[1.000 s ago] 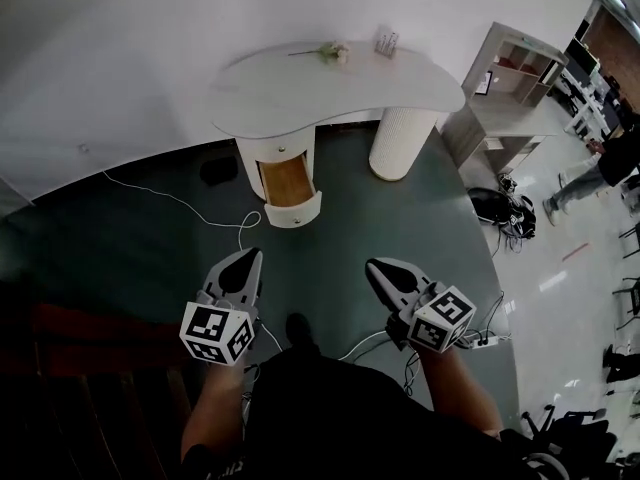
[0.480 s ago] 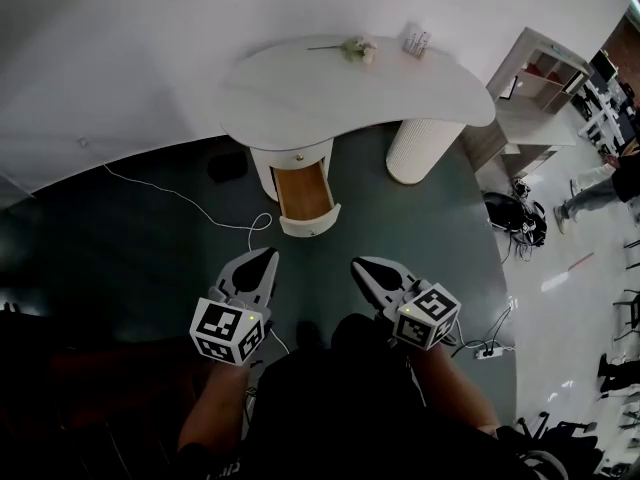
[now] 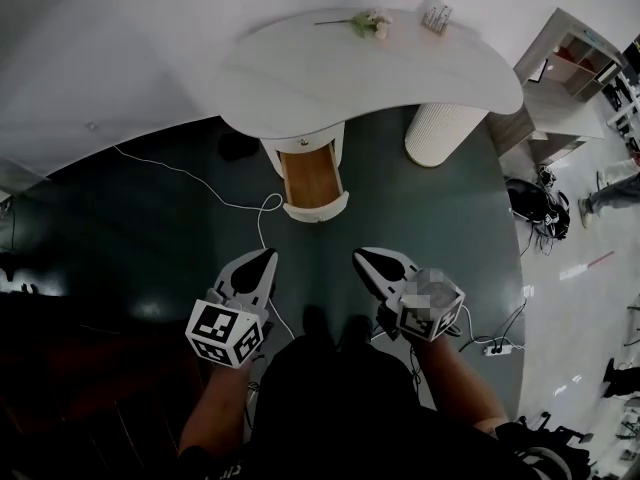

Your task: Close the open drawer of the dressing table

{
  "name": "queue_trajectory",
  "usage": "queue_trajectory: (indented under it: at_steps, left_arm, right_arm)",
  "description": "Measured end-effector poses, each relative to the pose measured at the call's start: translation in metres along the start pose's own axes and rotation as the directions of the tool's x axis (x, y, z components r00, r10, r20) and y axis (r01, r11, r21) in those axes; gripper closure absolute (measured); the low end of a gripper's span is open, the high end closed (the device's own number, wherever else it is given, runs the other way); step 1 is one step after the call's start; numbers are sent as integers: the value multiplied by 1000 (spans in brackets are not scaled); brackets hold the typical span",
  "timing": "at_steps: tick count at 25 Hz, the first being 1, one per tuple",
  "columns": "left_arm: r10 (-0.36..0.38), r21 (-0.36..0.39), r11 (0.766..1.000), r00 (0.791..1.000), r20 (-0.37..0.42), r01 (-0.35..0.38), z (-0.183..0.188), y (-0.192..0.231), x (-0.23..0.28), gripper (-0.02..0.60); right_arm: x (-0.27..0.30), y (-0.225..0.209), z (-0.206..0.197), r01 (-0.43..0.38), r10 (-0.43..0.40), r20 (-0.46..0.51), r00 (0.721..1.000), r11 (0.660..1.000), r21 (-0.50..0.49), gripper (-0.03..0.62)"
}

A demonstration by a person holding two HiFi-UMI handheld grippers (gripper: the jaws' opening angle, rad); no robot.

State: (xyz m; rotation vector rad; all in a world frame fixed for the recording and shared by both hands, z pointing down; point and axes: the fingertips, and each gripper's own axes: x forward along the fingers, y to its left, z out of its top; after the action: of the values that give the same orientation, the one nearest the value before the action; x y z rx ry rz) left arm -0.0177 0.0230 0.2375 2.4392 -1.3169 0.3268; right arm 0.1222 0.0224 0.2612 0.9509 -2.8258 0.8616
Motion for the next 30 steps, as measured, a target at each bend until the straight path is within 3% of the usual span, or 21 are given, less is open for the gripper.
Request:
queue_trajectory:
  at_steps: [5, 8, 13, 18, 24, 30]
  left_arm:
    - [8, -27, 1000, 1000, -3, -8, -14, 14, 24, 572]
    - [2, -50, 999, 1000, 13, -1, -17, 49, 37, 572]
    - [-43, -21, 999, 999, 20, 43, -33, 103, 52, 572]
    - [-55, 6, 998, 998, 0, 55, -46, 136, 58, 572]
    - [-50, -22, 999, 998, -28, 50, -58, 165, 85, 572]
    - [-83, -21, 996, 993, -85, 82, -82, 164, 107, 572]
  right_arm:
    - [3, -34, -8, 36, -36, -52, 998, 999, 10, 588]
    - [22, -51, -12, 92, -92, -100, 991, 996, 0, 588]
    - [69, -65, -15, 160, -163, -120, 979, 986, -36, 588]
    - [109, -66, -23, 150, -155, -126, 980, 988, -49, 588]
    - [158, -86, -38, 129, -130, -146, 981, 992, -15, 588]
    - [155, -123, -41, 155, -155, -147, 977, 988, -14, 588]
